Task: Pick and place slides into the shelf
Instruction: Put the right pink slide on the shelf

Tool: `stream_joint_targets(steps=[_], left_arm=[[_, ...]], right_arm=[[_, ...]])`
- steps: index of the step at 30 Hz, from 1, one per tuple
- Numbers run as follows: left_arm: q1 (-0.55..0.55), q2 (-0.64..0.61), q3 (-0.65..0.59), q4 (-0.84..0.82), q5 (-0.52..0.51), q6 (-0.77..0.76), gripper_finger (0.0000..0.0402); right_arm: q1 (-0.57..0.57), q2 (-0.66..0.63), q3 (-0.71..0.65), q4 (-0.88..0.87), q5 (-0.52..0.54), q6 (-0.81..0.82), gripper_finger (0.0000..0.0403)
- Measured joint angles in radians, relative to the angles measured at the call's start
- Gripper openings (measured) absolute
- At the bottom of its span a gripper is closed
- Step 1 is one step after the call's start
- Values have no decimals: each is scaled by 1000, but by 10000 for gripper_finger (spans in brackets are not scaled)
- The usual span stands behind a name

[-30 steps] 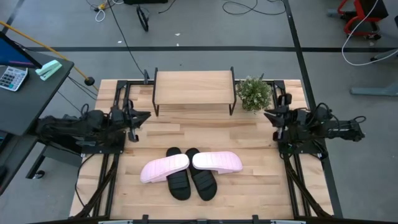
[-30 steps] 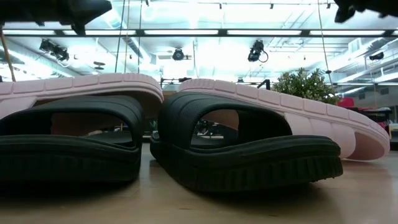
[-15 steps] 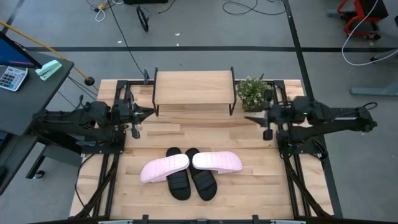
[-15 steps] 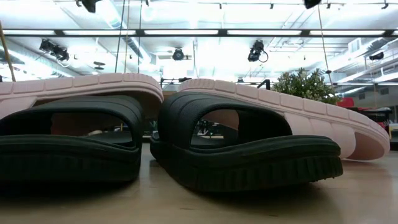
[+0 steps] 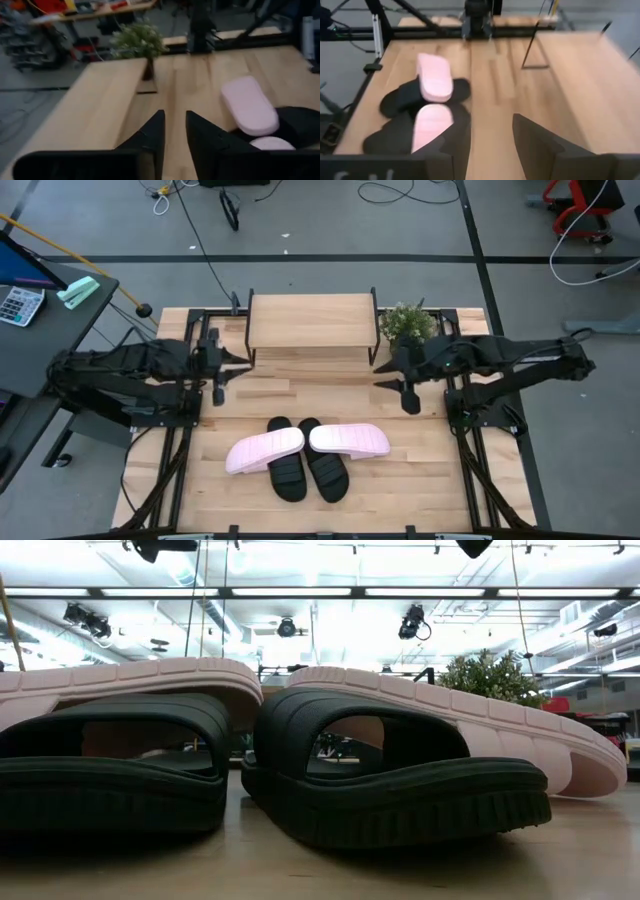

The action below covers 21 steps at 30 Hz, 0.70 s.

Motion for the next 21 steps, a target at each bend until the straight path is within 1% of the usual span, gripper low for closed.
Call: stream_joint_targets(steps=[2, 4, 10, 15, 21], left_arm=[[-8, 12, 17, -24, 26, -26, 103], [-24, 25, 42, -54, 31, -65, 112], [-100, 69, 100, -119, 29, -183, 129], [-196, 120, 158, -155, 31, -213, 137], [-280, 200, 244, -211, 29, -209, 138]], right_arm=[[13, 23, 35, -55, 0, 42, 153], [24, 38, 66, -101, 1, 66, 153], [47, 46, 94, -122, 0, 68, 154], [47, 46, 94, -147, 2, 76, 154], [47, 45, 94, -170, 1, 137, 154]])
